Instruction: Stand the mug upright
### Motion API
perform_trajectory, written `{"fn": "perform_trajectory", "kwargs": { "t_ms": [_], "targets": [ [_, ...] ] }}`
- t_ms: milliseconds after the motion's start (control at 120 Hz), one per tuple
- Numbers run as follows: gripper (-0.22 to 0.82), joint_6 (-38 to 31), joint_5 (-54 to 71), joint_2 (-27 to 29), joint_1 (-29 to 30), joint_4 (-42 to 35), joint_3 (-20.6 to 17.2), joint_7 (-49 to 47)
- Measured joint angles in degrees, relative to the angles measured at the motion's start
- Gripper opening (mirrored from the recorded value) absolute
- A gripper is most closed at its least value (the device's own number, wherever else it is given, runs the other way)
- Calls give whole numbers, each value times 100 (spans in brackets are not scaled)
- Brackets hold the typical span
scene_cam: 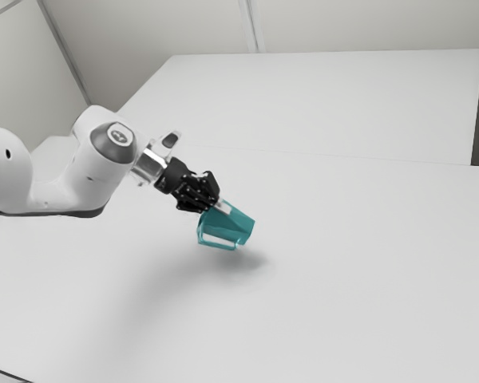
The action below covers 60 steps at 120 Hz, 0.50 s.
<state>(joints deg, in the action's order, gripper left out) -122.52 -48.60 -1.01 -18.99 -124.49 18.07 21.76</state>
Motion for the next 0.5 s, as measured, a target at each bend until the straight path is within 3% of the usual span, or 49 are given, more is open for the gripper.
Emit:
{"fn": "perform_trajectory", "kwargs": {
  "t_ms": [500],
  "targets": [
    [-18, -50, 3733, -1067, -781, 1205, 4, -640]
  ]
}}
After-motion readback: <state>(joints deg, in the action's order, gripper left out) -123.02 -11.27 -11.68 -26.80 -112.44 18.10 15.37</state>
